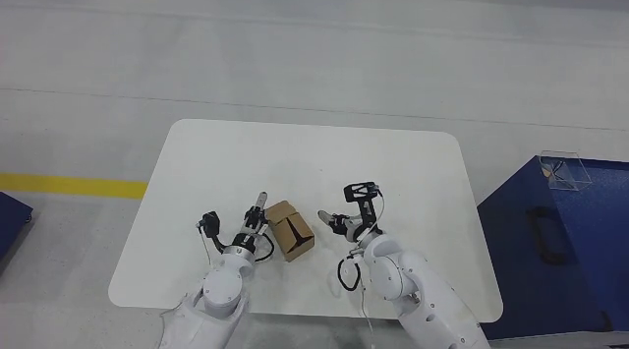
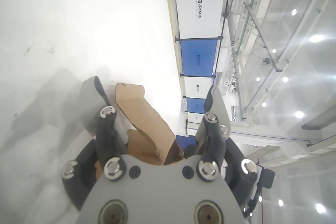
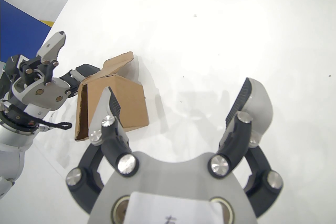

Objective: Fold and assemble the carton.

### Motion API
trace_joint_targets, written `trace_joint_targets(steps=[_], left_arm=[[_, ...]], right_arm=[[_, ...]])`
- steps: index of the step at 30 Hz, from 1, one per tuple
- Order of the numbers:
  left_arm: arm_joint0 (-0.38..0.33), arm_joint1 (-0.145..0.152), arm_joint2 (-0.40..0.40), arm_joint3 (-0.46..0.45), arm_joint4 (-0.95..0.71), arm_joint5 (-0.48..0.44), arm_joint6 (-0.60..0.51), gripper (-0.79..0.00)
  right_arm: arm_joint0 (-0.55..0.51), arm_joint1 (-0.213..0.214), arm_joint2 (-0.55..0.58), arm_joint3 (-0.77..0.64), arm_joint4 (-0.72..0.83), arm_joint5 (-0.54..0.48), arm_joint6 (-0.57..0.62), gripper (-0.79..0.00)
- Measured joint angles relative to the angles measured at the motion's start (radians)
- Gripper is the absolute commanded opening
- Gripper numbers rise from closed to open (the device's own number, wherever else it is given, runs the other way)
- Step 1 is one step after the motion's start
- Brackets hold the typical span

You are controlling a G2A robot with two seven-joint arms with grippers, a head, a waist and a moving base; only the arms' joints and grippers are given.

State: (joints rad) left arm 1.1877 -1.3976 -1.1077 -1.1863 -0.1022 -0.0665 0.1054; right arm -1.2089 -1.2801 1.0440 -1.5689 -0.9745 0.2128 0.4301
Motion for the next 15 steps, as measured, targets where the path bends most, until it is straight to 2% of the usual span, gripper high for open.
trace_joint_targets(steps=[7, 12, 15], left_arm=[[-0.035, -0.007, 0.009, 0.013, 0.038, 0.16, -0.002, -0.56], [-0.047, -0.011, 0.013, 0.007, 0.053, 0.223, -0.017, -0.563], [-0.048, -0.013, 0.01, 0.002, 0.053, 0.228, -0.032, -0.625]], right_arm=[[-0.022, -0.001, 0.014, -0.008, -0.004, -0.006, -0.014, 0.0], [-0.036, -0.003, 0.022, -0.013, -0.004, -0.015, -0.027, 0.0], [-0.044, -0.003, 0.028, -0.017, -0.004, -0.019, -0.034, 0.0]])
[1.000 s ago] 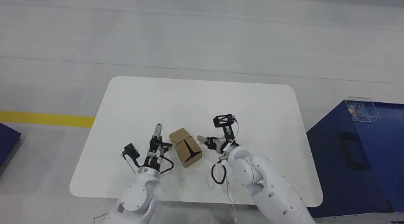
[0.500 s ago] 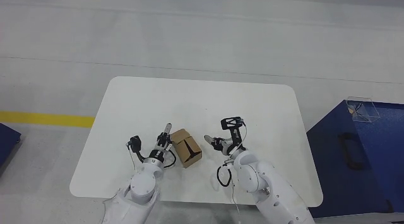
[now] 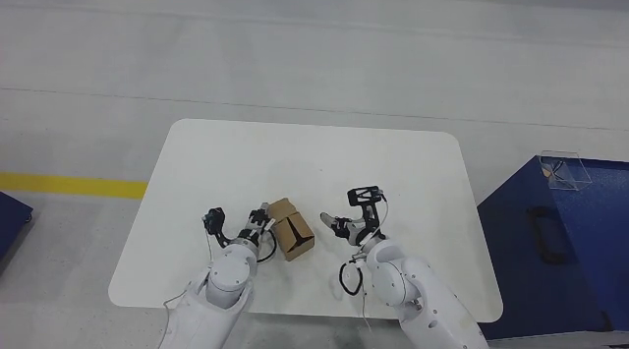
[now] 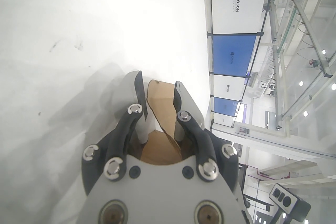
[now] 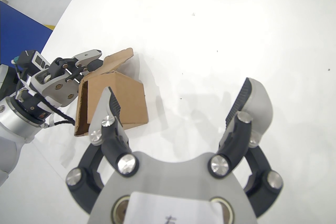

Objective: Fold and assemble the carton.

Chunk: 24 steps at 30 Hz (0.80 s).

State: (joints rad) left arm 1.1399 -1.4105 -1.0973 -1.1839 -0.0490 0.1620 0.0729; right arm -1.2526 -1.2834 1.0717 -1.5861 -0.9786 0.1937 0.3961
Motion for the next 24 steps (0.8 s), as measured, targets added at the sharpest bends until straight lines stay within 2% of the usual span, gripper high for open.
trace_joint_targets(steps=[1, 3, 4, 10, 17, 24], left_arm=[[0.0, 0.0, -0.001, -0.001, 0.002, 0.002, -0.008, -0.643], [0.0, 0.0, -0.002, -0.003, 0.015, 0.009, -0.013, -0.76], [-0.001, 0.0, -0.001, -0.005, 0.02, 0.013, -0.022, -0.785], [0.001, 0.0, -0.009, -0.016, 0.031, 0.016, -0.055, -0.785], [0.041, 0.002, -0.023, -0.07, 0.016, -0.077, -0.099, -0.785], [0.041, 0.002, -0.023, -0.07, 0.015, -0.075, -0.099, -0.785]], right_arm=[[-0.004, 0.0, 0.002, -0.002, 0.0, -0.001, -0.003, 0.0], [-0.01, -0.001, 0.006, -0.006, 0.0, -0.002, -0.008, 0.0], [-0.014, -0.001, 0.008, -0.009, 0.0, -0.003, -0.011, 0.0], [-0.025, -0.003, 0.016, -0.016, 0.001, -0.006, -0.018, 0.0], [-0.026, -0.005, 0.023, -0.018, 0.022, -0.017, -0.008, 0.0], [-0.026, -0.005, 0.023, -0.018, 0.022, -0.017, -0.009, 0.0]])
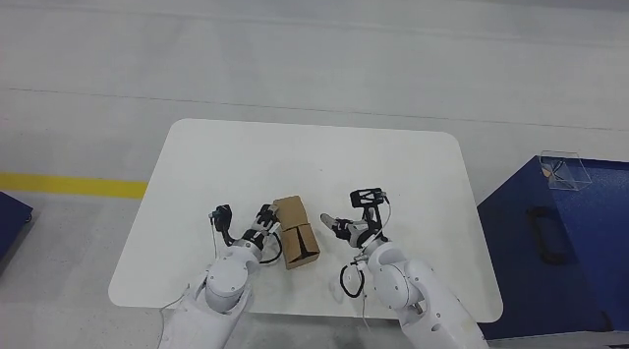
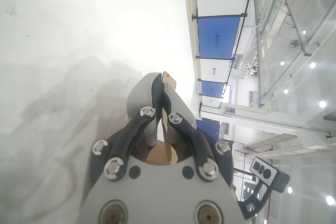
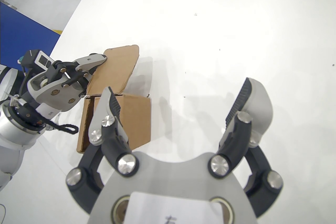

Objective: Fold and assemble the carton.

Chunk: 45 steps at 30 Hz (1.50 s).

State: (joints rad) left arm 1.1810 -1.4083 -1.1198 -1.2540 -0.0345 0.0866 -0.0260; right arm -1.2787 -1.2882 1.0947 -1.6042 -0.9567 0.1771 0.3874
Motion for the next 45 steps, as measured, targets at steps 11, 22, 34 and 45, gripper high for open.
trace_joint_targets(steps=[11, 22, 34, 45], left_arm=[[0.075, -0.035, 0.059, -0.162, -0.068, 0.017, 0.242, -0.785], [0.205, -0.128, 0.235, -0.256, -0.263, -0.208, 0.766, -0.785], [0.208, -0.141, 0.258, -0.258, -0.286, -0.225, 0.789, -0.785], [0.246, -0.214, 0.296, -0.23, -0.385, -0.395, 1.167, -0.785]], right_arm=[[-0.038, 0.023, 0.173, -0.001, -0.006, -0.029, -0.067, 0.0], [-0.03, 0.032, 0.223, 0.035, 0.019, -0.107, -0.036, 0.0], [-0.033, 0.032, 0.223, 0.036, 0.022, -0.112, -0.04, 0.0], [-0.006, 0.032, 0.223, 0.078, 0.037, -0.168, -0.021, 0.0]])
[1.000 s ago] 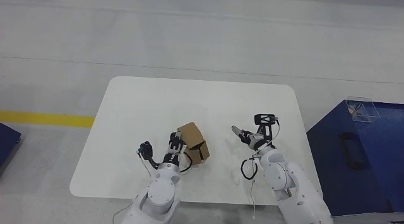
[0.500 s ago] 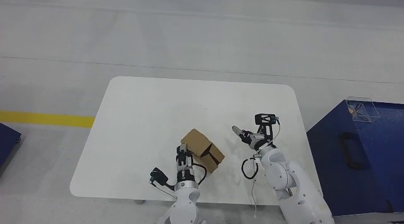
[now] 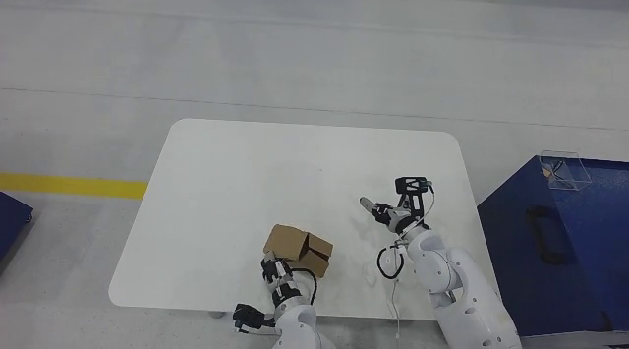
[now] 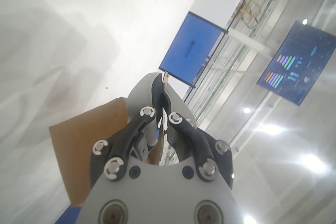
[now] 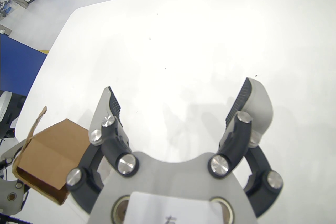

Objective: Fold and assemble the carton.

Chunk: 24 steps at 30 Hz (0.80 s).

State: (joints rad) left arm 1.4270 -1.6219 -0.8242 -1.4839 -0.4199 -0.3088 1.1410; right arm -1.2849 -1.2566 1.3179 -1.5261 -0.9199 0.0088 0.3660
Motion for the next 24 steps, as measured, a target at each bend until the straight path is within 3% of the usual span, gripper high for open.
trace_joint_targets(steps=[8, 9, 10, 11, 13, 15, 17, 18, 24], left_arm=[[-0.032, -0.041, 0.004, 0.123, 0.021, -0.139, 0.059, -0.785], [-0.034, -0.045, 0.002, 0.133, 0.026, -0.153, 0.059, -0.693], [-0.038, -0.049, -0.001, 0.146, 0.026, -0.166, 0.056, -0.459], [-0.04, -0.052, -0.005, 0.154, 0.021, -0.171, 0.052, -0.354], [-0.046, -0.058, -0.018, 0.17, 0.004, -0.177, 0.04, -0.342], [-0.051, -0.063, -0.03, 0.183, -0.005, -0.182, 0.029, -0.209], [-0.055, -0.069, -0.037, 0.199, -0.018, -0.179, 0.012, -0.028], [-0.057, -0.071, -0.039, 0.204, -0.02, -0.18, 0.004, 0.0], [-0.034, -0.068, -0.067, 0.189, 0.037, -0.218, -0.037, 0.0]], right_arm=[[0.007, -0.008, -0.04, 0.0, -0.005, 0.01, -0.009, 0.0], [0.007, -0.009, -0.045, 0.002, -0.006, 0.012, -0.012, 0.0], [0.006, -0.01, -0.05, 0.003, -0.008, 0.015, -0.015, 0.0], [0.006, -0.011, -0.053, 0.003, -0.009, 0.017, -0.017, 0.0], [0.004, -0.012, -0.056, 0.003, -0.01, 0.021, -0.021, 0.0], [0.003, -0.012, -0.056, 0.004, -0.009, 0.023, -0.024, 0.0], [0.0, -0.013, -0.055, 0.003, -0.006, 0.027, -0.026, 0.0], [-0.002, -0.013, -0.055, 0.002, -0.006, 0.028, -0.027, 0.0], [-0.012, -0.013, -0.047, 0.006, -0.002, 0.028, -0.036, 0.0]])
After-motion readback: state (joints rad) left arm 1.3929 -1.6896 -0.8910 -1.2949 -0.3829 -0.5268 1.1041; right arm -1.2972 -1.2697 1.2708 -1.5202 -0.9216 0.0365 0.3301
